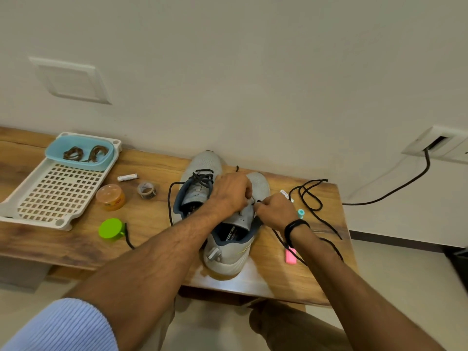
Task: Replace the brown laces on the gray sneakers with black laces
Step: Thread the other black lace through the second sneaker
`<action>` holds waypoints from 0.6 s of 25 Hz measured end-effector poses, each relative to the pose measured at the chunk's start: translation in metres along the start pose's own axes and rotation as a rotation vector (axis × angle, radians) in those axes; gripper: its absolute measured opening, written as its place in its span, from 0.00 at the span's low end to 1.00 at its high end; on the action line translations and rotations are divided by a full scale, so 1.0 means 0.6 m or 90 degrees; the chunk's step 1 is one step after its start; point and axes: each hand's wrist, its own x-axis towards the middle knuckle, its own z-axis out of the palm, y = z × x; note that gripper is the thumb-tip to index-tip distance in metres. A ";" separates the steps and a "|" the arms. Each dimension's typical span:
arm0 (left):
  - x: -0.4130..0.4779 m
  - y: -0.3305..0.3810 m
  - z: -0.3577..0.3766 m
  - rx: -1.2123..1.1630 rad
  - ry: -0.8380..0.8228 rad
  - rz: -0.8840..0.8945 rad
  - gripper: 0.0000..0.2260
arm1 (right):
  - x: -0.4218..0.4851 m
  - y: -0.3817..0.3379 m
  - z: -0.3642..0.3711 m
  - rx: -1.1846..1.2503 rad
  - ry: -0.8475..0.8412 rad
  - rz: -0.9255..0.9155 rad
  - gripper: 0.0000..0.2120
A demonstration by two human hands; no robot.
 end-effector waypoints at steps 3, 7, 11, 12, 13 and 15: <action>-0.005 0.001 0.003 0.023 0.002 0.018 0.07 | 0.015 0.015 -0.005 0.214 -0.041 0.070 0.11; -0.011 0.010 0.005 0.122 0.033 0.060 0.08 | 0.024 0.019 -0.004 0.255 -0.061 0.083 0.11; -0.018 0.022 0.023 0.323 0.075 0.112 0.07 | 0.016 0.016 0.000 0.235 -0.041 0.062 0.13; -0.020 0.024 0.026 0.341 0.075 0.117 0.08 | 0.014 0.016 -0.001 0.211 -0.042 0.048 0.12; -0.021 0.025 0.027 0.344 0.073 0.115 0.07 | 0.013 0.015 -0.001 0.192 -0.043 0.034 0.11; -0.023 0.026 0.027 0.328 0.071 0.099 0.07 | 0.013 0.013 -0.003 0.158 -0.043 0.018 0.11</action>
